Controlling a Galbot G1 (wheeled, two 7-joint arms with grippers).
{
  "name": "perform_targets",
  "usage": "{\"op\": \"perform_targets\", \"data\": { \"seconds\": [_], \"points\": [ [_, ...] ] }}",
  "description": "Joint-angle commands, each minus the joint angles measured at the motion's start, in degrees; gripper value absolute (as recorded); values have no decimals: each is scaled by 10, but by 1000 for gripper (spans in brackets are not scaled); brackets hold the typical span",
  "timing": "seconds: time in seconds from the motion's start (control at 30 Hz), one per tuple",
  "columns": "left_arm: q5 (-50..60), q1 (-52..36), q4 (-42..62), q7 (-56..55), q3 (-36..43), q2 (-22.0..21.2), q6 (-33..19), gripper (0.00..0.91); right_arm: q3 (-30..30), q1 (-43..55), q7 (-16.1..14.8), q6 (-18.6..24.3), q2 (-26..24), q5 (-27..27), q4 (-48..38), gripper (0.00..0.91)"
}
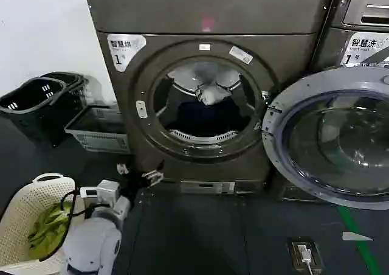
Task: Grasp the clothes from the dryer.
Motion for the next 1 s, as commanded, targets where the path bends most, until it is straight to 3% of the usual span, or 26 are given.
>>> {"op": "perform_targets", "data": {
  "seconds": [0.03, 0.07, 1.0],
  "points": [
    [-1, 2, -3, 0, 0, -1, 28, 907, -8, -1, 0, 43, 1, 6, -6, 907],
    [-1, 3, -4, 0, 0, -1, 28, 907, -12, -1, 3, 60, 1, 18, -11, 907],
    [-6, 3, -5, 1, 2, -2, 28, 907, -18, 2, 10, 41, 1, 17, -13, 907]
  ]
}}
